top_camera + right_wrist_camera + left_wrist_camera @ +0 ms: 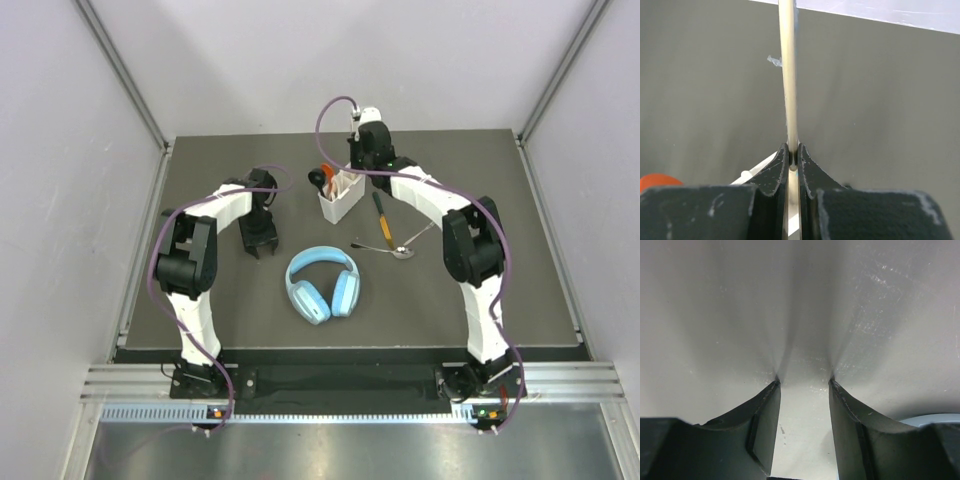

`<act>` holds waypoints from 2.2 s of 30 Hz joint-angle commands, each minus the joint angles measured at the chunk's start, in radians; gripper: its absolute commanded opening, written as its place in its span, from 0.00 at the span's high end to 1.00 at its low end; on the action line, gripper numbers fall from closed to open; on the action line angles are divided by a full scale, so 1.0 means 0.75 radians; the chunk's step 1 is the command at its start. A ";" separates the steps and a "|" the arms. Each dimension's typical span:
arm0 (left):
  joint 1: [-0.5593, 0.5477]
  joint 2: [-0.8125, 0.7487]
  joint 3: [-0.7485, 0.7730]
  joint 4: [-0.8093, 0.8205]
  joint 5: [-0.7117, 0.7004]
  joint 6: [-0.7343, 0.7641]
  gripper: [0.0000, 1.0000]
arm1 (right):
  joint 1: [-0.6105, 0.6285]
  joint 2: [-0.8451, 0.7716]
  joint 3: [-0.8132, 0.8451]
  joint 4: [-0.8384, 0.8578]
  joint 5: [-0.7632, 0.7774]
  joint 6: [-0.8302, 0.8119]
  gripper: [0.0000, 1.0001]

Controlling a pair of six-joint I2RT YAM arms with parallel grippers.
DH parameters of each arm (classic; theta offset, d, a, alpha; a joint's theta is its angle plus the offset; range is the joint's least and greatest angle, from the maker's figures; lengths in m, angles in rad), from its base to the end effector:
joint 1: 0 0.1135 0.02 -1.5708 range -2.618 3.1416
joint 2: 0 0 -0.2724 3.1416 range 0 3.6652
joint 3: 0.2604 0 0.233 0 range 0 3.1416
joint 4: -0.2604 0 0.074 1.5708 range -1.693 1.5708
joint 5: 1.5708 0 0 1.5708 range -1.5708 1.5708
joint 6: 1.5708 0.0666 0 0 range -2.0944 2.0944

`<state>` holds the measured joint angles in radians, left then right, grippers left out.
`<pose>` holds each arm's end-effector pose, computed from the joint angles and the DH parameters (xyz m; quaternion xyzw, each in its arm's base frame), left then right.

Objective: Sort the eating utensils into containers
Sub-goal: Place the knife in the storage box, then pick up the spoon from the center of the board.

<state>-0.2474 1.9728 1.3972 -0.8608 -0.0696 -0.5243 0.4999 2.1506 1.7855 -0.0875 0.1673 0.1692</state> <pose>0.3569 -0.0854 0.1528 -0.1399 0.9873 0.0069 0.0752 0.4674 0.2427 0.2560 -0.0953 0.8405 0.1066 0.5225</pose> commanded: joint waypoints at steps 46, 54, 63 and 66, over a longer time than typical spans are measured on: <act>0.001 0.014 0.092 0.015 -0.038 -0.056 0.51 | -0.268 -0.538 -0.229 -0.852 -0.055 0.077 0.46; 0.001 0.018 0.133 -0.024 -0.059 -0.060 0.51 | -0.253 -0.509 -0.211 -1.010 -0.262 0.122 0.45; -0.028 0.022 0.092 -0.022 -0.034 -0.080 0.51 | -0.429 -0.568 -0.548 -1.102 -0.922 0.582 0.47; -0.044 0.045 0.086 -0.020 -0.028 -0.060 0.51 | -0.429 -0.605 -0.658 -1.088 -0.984 0.733 0.46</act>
<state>-0.2604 1.9903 1.4643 -0.8658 -0.0944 -0.5739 0.1715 1.7878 1.3537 -0.8940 -0.3965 0.5377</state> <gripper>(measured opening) 0.488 0.534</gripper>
